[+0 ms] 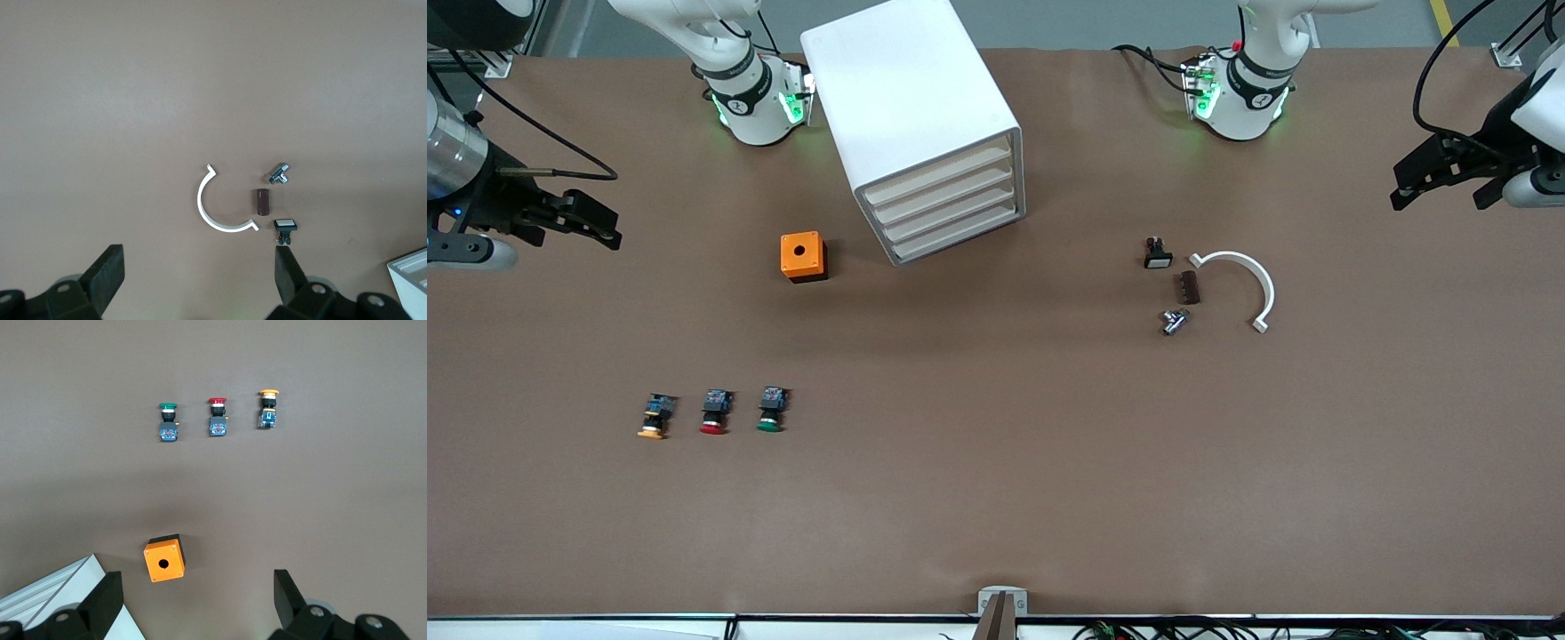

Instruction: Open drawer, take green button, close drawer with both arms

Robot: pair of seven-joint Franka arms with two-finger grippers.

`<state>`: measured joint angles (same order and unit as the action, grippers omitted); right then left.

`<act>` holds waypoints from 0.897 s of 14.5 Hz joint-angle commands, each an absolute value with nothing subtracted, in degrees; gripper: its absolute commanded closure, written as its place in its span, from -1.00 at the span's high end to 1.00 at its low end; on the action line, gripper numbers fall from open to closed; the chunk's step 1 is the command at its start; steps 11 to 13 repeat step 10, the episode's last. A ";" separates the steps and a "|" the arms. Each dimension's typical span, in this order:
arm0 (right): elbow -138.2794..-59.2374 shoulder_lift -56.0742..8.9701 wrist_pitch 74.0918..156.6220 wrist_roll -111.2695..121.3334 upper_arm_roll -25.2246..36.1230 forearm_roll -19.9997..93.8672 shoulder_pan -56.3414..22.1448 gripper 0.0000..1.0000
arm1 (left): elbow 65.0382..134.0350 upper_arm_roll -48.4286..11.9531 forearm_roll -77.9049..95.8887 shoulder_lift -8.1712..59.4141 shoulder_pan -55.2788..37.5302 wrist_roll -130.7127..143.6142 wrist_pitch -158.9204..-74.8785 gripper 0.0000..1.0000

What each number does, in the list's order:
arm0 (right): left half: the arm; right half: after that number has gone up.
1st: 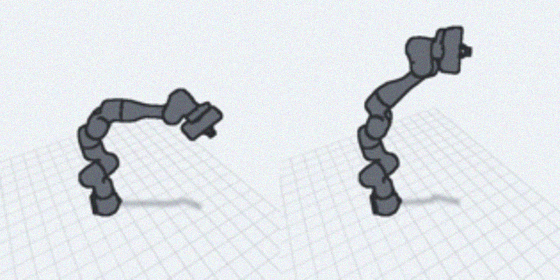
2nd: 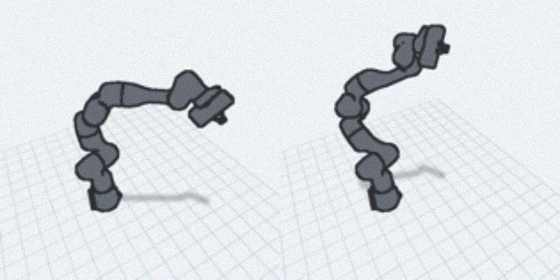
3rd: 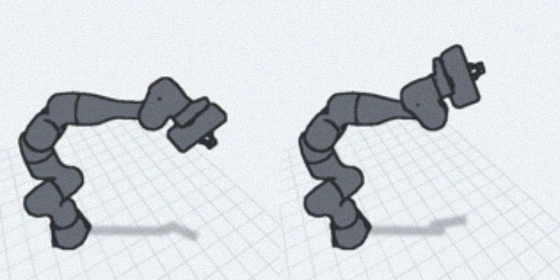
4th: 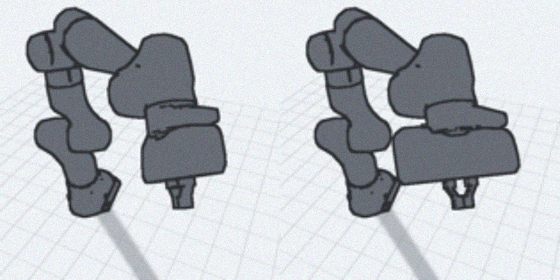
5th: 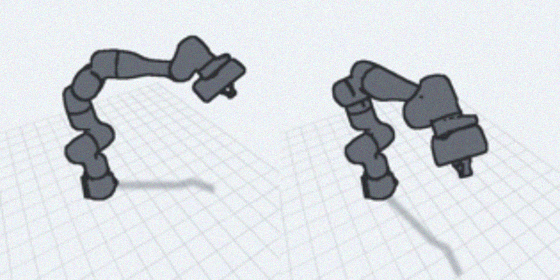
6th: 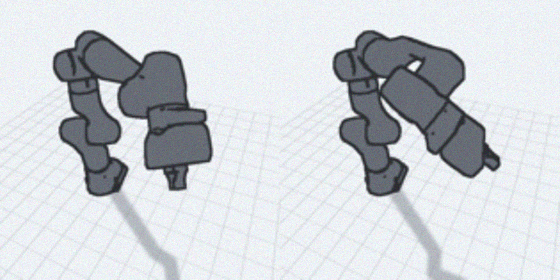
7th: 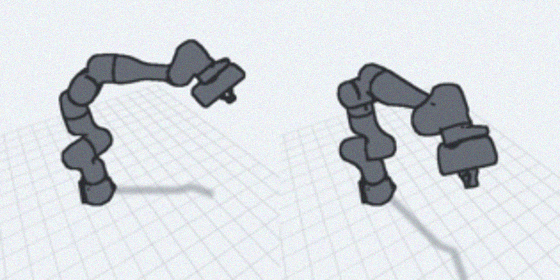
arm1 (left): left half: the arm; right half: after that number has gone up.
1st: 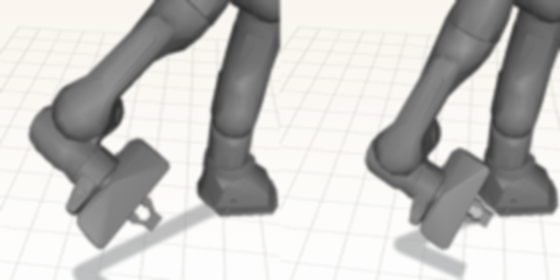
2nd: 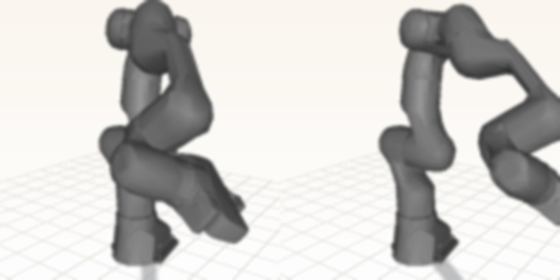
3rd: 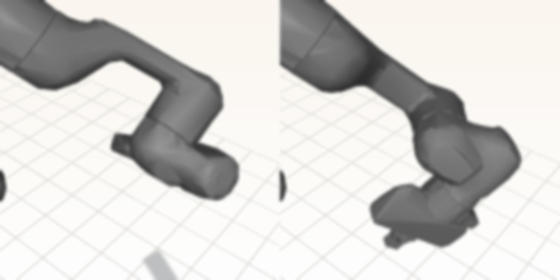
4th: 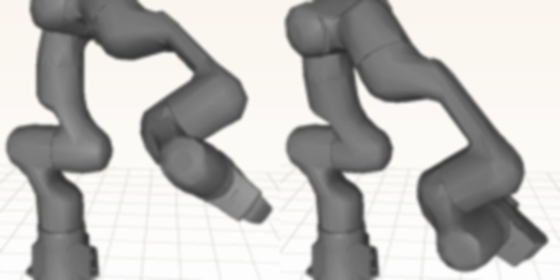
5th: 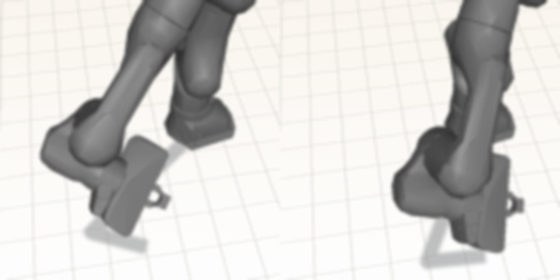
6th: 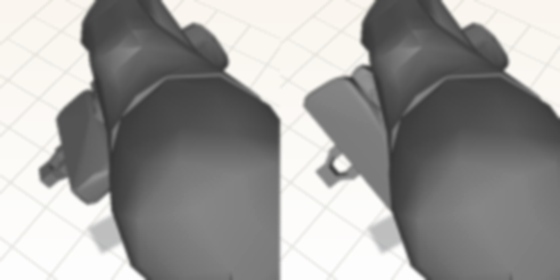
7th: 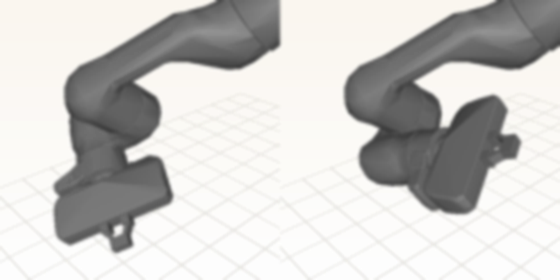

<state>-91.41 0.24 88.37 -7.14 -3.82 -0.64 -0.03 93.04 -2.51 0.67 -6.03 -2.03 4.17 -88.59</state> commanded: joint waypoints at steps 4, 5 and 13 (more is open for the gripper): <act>-93.16 1.76 90.44 -6.07 -3.60 0.53 0.09 1.00 | 91.93 -2.64 0.26 -5.36 -2.02 4.57 -86.84 0.99; -93.08 1.76 90.53 -4.32 -3.60 0.61 0.17 1.00 | 91.93 -2.64 0.26 -5.27 -2.11 4.66 -86.84 0.99; -92.99 1.76 92.10 -2.46 -3.60 0.70 0.18 1.00 | 91.85 -2.64 0.35 -5.27 -2.11 4.57 -86.84 0.99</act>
